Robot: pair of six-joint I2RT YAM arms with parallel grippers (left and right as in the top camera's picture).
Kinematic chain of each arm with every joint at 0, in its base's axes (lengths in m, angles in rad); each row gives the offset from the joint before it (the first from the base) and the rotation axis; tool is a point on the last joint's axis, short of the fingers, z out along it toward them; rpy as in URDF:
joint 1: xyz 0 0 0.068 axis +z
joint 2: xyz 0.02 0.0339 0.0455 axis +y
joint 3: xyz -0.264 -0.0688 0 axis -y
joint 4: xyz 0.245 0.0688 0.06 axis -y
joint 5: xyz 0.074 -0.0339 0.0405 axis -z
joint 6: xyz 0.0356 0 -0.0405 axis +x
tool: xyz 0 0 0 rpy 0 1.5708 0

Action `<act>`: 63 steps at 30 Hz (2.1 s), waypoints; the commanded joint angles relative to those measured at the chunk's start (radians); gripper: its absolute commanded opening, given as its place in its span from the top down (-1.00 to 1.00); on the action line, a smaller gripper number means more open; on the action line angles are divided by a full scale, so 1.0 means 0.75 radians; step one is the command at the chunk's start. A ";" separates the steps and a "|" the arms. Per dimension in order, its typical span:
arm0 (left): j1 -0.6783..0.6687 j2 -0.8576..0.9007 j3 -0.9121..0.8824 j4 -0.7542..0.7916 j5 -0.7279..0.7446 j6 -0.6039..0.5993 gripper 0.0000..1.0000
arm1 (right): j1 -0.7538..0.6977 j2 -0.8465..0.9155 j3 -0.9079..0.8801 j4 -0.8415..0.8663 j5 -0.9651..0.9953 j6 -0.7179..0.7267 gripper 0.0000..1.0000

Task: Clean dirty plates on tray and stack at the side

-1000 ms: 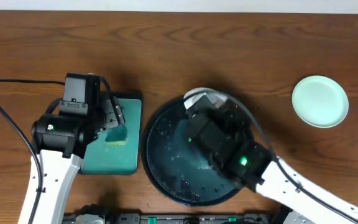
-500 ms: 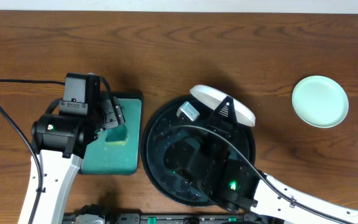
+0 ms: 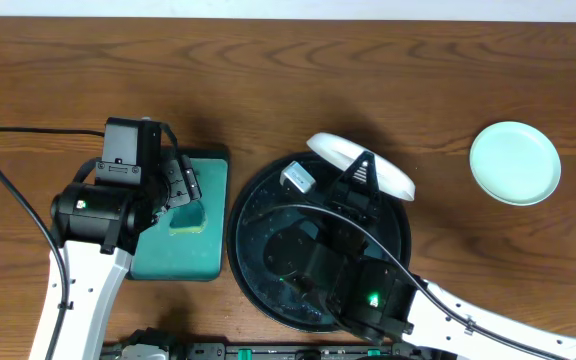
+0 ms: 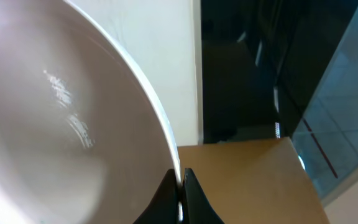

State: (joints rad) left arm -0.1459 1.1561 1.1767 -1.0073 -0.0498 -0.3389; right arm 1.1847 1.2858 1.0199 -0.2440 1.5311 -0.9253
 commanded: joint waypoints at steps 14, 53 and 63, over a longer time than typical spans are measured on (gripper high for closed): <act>-0.002 0.000 0.002 -0.022 0.012 0.013 -0.62 | -0.041 0.105 0.023 0.267 -0.018 0.015 0.98; -0.002 0.000 0.002 -0.022 0.012 0.013 -0.62 | -2.006 0.056 0.019 -0.530 -2.236 2.074 0.98; -0.002 0.001 0.002 0.003 0.012 0.013 -0.62 | -2.463 0.221 0.019 -0.562 -2.223 2.146 0.97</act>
State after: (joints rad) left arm -0.1459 1.1557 1.1767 -1.0061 -0.0463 -0.3389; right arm -0.6132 1.4055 1.0264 -0.6651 -0.1211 0.6479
